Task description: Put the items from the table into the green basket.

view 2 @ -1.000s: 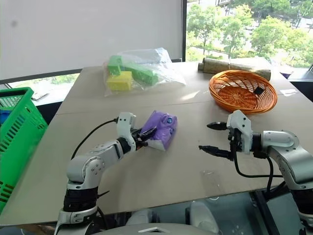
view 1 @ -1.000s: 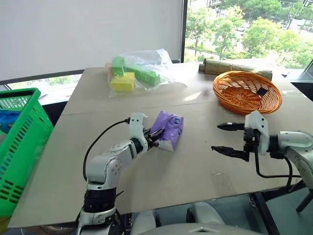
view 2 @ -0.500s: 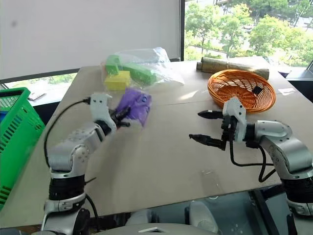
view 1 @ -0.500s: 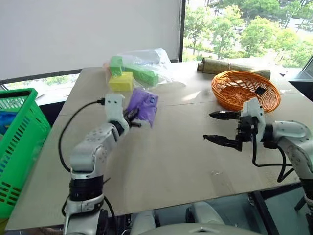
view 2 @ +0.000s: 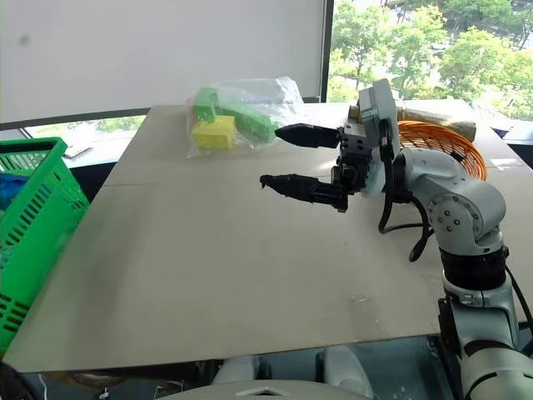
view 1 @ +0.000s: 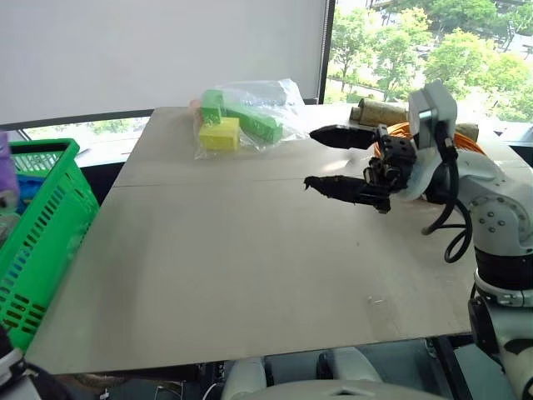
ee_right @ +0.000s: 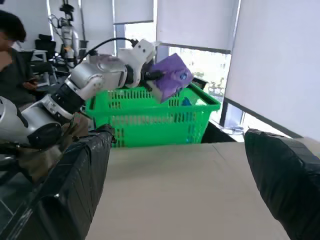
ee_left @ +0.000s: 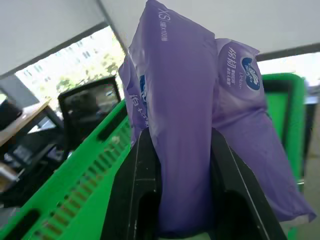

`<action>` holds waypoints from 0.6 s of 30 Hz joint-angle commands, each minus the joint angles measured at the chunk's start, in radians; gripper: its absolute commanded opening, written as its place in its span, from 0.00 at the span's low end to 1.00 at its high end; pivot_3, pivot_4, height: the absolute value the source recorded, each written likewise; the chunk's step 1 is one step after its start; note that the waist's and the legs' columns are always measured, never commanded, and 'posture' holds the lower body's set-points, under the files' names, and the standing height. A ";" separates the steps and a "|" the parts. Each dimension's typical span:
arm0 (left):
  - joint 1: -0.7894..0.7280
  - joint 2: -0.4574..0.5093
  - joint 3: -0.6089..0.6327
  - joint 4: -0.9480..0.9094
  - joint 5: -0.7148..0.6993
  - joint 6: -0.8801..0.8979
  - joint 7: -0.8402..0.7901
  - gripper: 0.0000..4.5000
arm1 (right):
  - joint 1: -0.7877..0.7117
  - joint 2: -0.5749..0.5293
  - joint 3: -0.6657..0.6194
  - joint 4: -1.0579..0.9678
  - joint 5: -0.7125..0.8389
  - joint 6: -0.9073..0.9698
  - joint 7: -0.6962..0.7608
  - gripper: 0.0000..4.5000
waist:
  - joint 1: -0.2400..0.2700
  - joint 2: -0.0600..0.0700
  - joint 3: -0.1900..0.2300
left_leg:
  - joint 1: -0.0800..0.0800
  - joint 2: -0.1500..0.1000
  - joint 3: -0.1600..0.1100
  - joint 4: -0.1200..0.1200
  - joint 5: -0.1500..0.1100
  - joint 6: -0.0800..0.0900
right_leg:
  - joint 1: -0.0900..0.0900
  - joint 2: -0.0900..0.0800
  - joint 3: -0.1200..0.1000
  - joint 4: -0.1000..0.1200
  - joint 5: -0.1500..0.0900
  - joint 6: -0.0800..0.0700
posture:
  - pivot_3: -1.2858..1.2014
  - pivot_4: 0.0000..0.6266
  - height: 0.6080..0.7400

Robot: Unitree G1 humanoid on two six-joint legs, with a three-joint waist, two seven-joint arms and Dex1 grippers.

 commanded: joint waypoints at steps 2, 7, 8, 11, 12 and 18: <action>0.031 0.046 0.094 -0.007 0.027 -0.064 -0.024 0.10 | -0.050 0.006 -0.048 0.004 0.062 0.017 -0.013 1.00 | 0.031 -0.002 -0.001 | 0.000 0.000 0.000 0.000 -0.002 -0.005 | 0.000 -0.003 -0.002 0.000 0.000 -0.001 | 0.51 0.00 1.00; 0.053 0.024 0.122 0.029 0.027 -0.096 -0.025 0.10 | -0.063 0.009 -0.047 0.005 0.080 0.024 -0.015 1.00 | 0.036 -0.003 -0.003 | 0.000 0.000 0.005 -0.001 -0.002 -0.006 | 0.000 -0.012 -0.005 0.000 -0.002 -0.005 | 0.51 0.00 1.00; 0.055 0.017 0.121 0.029 0.024 -0.099 -0.027 0.21 | -0.064 0.008 -0.046 0.004 0.079 0.024 -0.015 1.00 | 0.035 -0.003 -0.003 | 0.000 0.000 0.007 -0.002 -0.002 -0.006 | 0.000 -0.014 -0.005 0.000 -0.002 -0.004 | 0.51 0.00 1.00; 0.063 0.010 0.098 0.029 0.022 -0.106 -0.039 0.47 | -0.063 0.008 -0.044 0.003 0.077 0.022 -0.016 1.00 | 0.026 -0.005 -0.005 | 0.000 0.001 0.010 -0.002 -0.002 -0.006 | -0.001 -0.016 -0.007 0.000 -0.002 -0.004 | 0.51 0.00 1.00; 0.057 0.012 0.092 0.040 0.032 -0.117 -0.025 0.60 | -0.062 0.008 -0.044 0.003 0.076 0.022 -0.017 1.00 | 0.025 -0.005 -0.005 | -0.001 0.001 0.011 -0.003 -0.002 -0.006 | -0.001 -0.017 -0.008 0.000 -0.002 -0.004 | 0.51 0.00 1.00; 0.005 -0.028 0.054 0.066 -0.026 -0.222 -0.058 0.77 | -0.019 -0.006 -0.046 0.003 0.055 0.013 -0.013 1.00 | 0.023 -0.002 -0.006 | -0.001 0.001 0.012 -0.005 -0.002 -0.006 | -0.003 -0.017 -0.009 0.000 0.000 -0.001 | 0.51 0.00 1.00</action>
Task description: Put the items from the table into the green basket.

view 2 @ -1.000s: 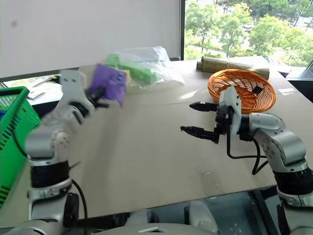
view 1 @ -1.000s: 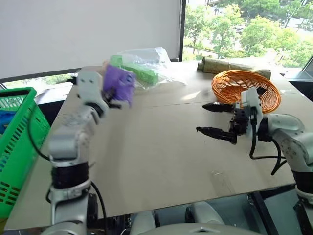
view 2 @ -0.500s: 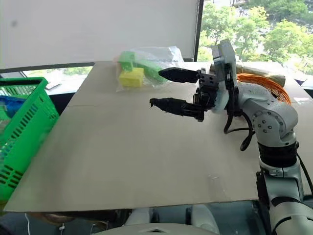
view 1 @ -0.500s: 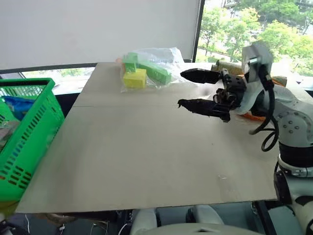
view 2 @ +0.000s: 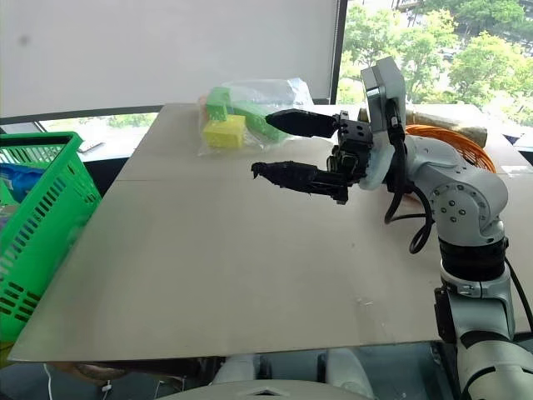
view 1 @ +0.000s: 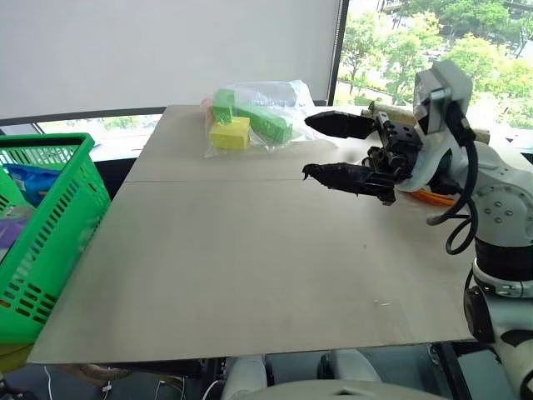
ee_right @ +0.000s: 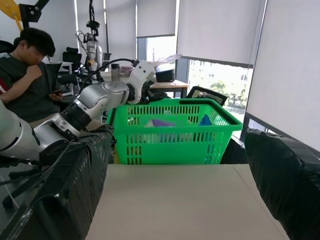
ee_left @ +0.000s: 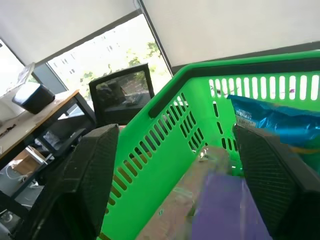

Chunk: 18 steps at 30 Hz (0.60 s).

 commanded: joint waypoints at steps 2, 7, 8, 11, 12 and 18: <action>-0.039 -0.079 -0.060 -0.072 -0.118 -0.097 -0.097 0.77 | 0.064 -0.035 -0.028 -0.006 -0.031 -0.028 0.011 1.00 | 0.008 0.005 -0.003 | 0.000 0.000 0.000 0.000 0.000 0.000 | 0.000 0.000 0.000 0.000 0.000 0.000 | 0.51 0.00 1.00; 0.111 -0.309 -0.355 -0.429 -0.396 -0.068 -0.353 0.77 | 0.295 -0.121 0.046 0.125 -0.359 -0.292 0.037 1.00 | 0.012 0.004 -0.008 | -0.001 -0.002 0.001 0.002 0.000 0.000 | 0.001 -0.003 0.000 -0.002 0.000 0.000 | 0.49 0.00 1.00; 0.150 -0.337 -0.413 -0.473 -0.400 -0.073 -0.369 0.77 | 0.336 -0.122 0.052 0.162 -0.410 -0.352 0.035 1.00 | 0.009 0.004 -0.009 | -0.001 -0.003 0.002 0.002 0.000 0.001 | 0.002 -0.004 0.000 -0.003 -0.001 -0.001 | 0.49 0.00 1.00; 0.250 -0.407 -0.620 -0.526 -0.338 -0.118 -0.382 0.77 | 0.452 -0.116 0.045 0.262 -0.520 -0.499 0.018 1.00 | -0.011 0.007 -0.008 | -0.001 -0.003 0.005 0.002 -0.001 0.002 | 0.002 -0.003 0.001 -0.002 0.000 0.001 | 0.48 0.00 1.00; 0.282 -0.413 -0.705 -0.533 -0.303 -0.121 -0.383 0.77 | 0.493 -0.119 0.042 0.291 -0.553 -0.546 0.018 1.00 | -0.018 0.010 -0.008 | 0.000 -0.002 0.006 0.002 0.000 0.002 | 0.002 -0.001 0.002 -0.001 0.000 0.001 | 0.48 0.00 1.00; 0.368 -0.496 -0.905 -0.493 -0.199 -0.218 -0.337 0.77 | 0.647 -0.118 0.006 0.358 -0.632 -0.680 -0.005 1.00 | -0.025 0.022 -0.007 | 0.003 0.006 0.005 0.006 0.002 0.007 | 0.003 0.019 0.006 0.000 0.000 0.000 | 0.46 0.00 1.00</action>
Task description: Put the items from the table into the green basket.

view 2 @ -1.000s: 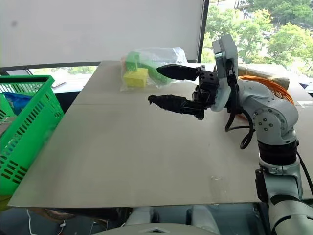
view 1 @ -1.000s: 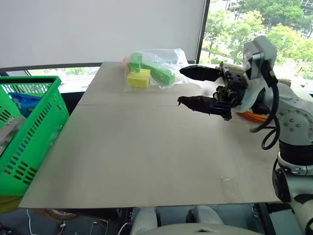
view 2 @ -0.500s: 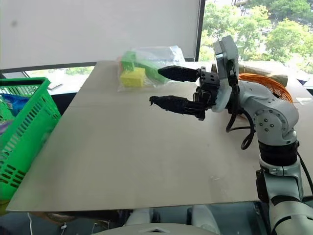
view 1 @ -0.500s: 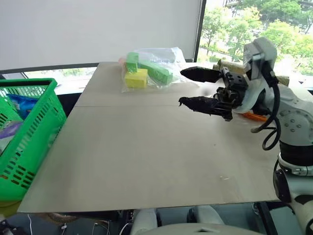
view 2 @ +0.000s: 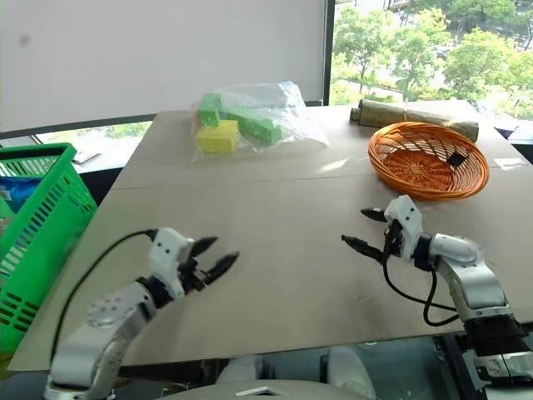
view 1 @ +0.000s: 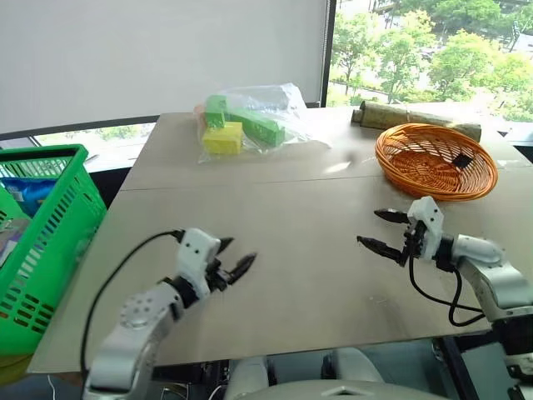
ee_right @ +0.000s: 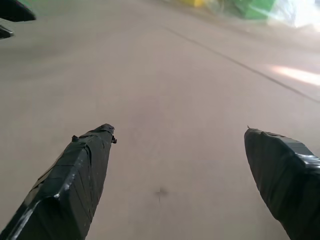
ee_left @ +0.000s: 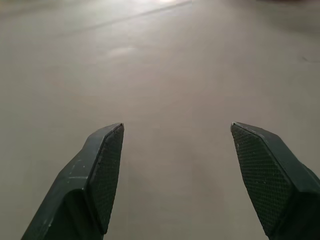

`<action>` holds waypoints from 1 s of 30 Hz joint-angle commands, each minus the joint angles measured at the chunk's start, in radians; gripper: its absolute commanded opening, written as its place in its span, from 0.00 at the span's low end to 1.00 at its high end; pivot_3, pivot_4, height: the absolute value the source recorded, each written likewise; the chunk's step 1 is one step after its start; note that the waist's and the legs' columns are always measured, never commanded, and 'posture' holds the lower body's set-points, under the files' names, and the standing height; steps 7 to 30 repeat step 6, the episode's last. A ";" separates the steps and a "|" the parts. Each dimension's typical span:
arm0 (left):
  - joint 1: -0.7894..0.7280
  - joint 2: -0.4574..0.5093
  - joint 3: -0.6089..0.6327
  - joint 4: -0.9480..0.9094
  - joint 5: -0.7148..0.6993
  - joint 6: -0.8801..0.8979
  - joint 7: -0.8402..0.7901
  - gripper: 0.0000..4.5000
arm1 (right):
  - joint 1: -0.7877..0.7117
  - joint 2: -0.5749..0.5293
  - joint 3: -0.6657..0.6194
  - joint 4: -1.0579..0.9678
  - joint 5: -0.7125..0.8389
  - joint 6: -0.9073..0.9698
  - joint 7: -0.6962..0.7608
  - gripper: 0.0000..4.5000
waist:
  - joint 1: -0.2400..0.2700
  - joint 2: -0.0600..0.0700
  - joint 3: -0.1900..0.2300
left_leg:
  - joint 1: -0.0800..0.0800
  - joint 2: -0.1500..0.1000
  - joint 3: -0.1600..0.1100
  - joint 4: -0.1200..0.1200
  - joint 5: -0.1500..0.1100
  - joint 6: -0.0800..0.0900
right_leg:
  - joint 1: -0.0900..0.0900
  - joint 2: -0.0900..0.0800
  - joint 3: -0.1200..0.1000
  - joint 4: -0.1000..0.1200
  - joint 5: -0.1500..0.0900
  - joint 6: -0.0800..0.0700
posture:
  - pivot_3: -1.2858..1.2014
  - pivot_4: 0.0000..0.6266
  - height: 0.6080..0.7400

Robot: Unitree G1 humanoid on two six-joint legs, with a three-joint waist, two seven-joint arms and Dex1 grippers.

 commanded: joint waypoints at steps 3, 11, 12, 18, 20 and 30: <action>0.040 -0.021 -0.028 0.026 0.083 -0.115 0.053 0.77 | 0.060 0.011 -0.064 0.016 -0.021 -0.100 -0.018 1.00 | -0.006 0.004 0.001 | 0.004 0.001 -0.004 0.001 0.000 0.000 | 0.003 0.005 0.001 0.001 0.000 0.000 | 0.45 0.00 1.00; 0.080 -0.015 -0.027 0.029 0.096 -0.158 0.049 0.77 | 0.097 0.020 -0.079 0.017 -0.018 -0.112 -0.027 1.00 | -0.015 0.003 0.001 | 0.012 0.001 -0.004 0.001 0.000 0.000 | 0.011 0.005 0.001 0.000 -0.003 0.002 | 0.46 0.00 1.00; 0.080 -0.015 -0.027 0.029 0.096 -0.158 0.049 0.77 | 0.097 0.020 -0.079 0.017 -0.018 -0.112 -0.027 1.00 | -0.015 0.003 0.001 | 0.012 0.001 -0.004 0.001 0.000 0.000 | 0.011 0.005 0.001 0.000 -0.003 0.002 | 0.46 0.00 1.00; 0.080 -0.015 -0.027 0.029 0.096 -0.158 0.049 0.77 | 0.097 0.020 -0.079 0.017 -0.018 -0.112 -0.027 1.00 | -0.015 0.003 0.001 | 0.012 0.001 -0.004 0.001 0.000 0.000 | 0.011 0.005 0.001 0.000 -0.003 0.002 | 0.46 0.00 1.00; 0.080 -0.015 -0.027 0.029 0.096 -0.158 0.049 0.77 | 0.097 0.020 -0.079 0.017 -0.018 -0.112 -0.027 1.00 | -0.015 0.003 0.001 | 0.012 0.001 -0.004 0.001 0.000 0.000 | 0.011 0.005 0.001 0.000 -0.003 0.002 | 0.46 0.00 1.00; 0.080 -0.015 -0.027 0.029 0.096 -0.158 0.049 0.77 | 0.097 0.020 -0.079 0.017 -0.018 -0.112 -0.027 1.00 | -0.015 0.003 0.001 | 0.012 0.001 -0.004 0.001 0.000 0.000 | 0.011 0.005 0.001 0.000 -0.003 0.002 | 0.46 0.00 1.00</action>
